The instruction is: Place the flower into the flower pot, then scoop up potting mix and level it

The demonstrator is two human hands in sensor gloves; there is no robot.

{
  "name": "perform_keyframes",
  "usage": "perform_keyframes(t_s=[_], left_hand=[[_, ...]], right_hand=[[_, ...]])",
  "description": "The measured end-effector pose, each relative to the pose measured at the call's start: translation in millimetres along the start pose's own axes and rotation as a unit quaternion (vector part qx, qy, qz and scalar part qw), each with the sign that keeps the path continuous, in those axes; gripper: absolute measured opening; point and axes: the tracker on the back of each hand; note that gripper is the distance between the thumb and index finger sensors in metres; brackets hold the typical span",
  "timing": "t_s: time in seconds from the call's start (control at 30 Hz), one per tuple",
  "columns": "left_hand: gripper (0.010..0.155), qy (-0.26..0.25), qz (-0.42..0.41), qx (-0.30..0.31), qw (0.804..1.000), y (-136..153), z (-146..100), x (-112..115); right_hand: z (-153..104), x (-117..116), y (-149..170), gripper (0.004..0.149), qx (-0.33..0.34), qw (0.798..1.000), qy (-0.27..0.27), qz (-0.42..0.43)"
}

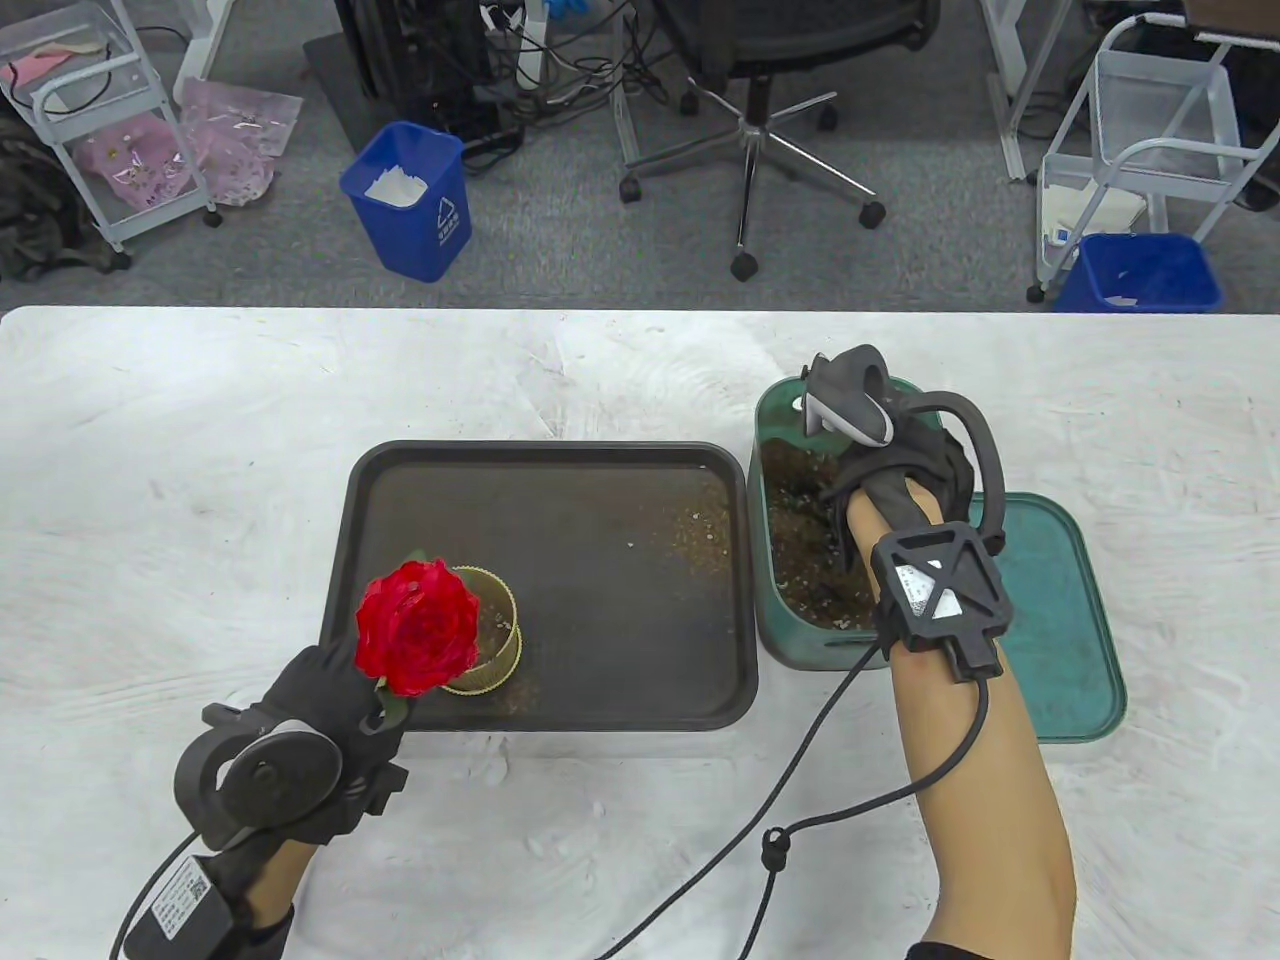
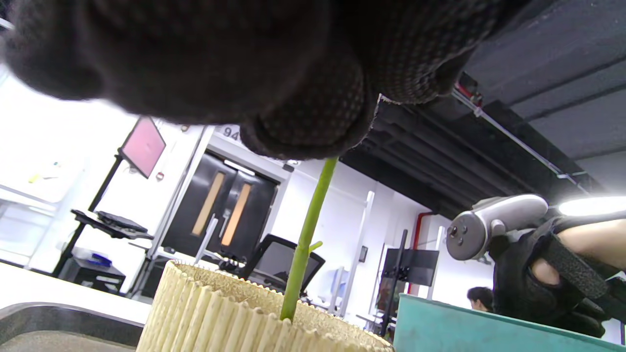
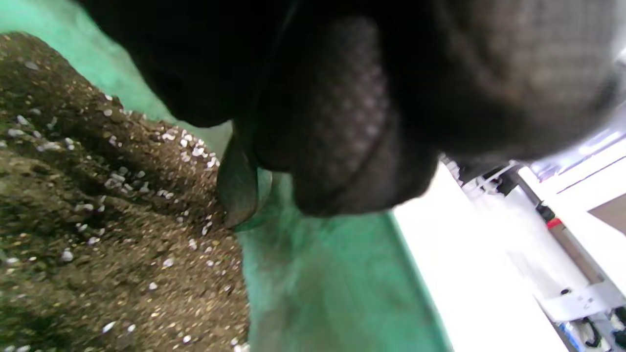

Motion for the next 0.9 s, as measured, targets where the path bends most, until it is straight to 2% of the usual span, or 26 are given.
perform_keyframes(t_s=[0.27,0.5,0.6,0.7,0.83,0.9], left_hand=[[0.043,0.000,0.002,0.001,1.000,-1.0,-0.4,0.4],[0.043,0.001,0.002,0.000,1.000,-1.0,-0.6,0.4],[0.044,0.000,0.001,-0.001,1.000,-0.9,-0.5,0.5],[0.043,-0.001,0.002,-0.002,1.000,-0.8,-0.3,0.3],[0.043,-0.001,0.003,-0.003,1.000,-0.6,0.0,0.0],[0.043,-0.001,0.002,-0.003,1.000,-0.4,0.1,-0.2]], right_hand=[[11.0,-12.3,12.1,0.053,0.013,0.987,-0.036,0.156],[13.8,-17.4,20.7,0.053,0.033,0.974,-0.029,0.222],[16.6,-20.9,17.4,0.053,0.073,0.950,-0.049,0.301],[19.4,-21.3,13.5,0.054,0.090,0.941,-0.062,0.321],[25.5,-27.1,10.1,0.055,0.128,0.901,-0.114,0.400],[28.1,-30.5,11.7,0.055,0.132,0.889,-0.129,0.419]])
Point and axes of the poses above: the tracker on the back of each hand, its own y axis roughly to the little-finger side, its own z axis roughly from the wrist to the fingertips, x = y × z, and after that the axes turned 15 degrees about -z, right-handed
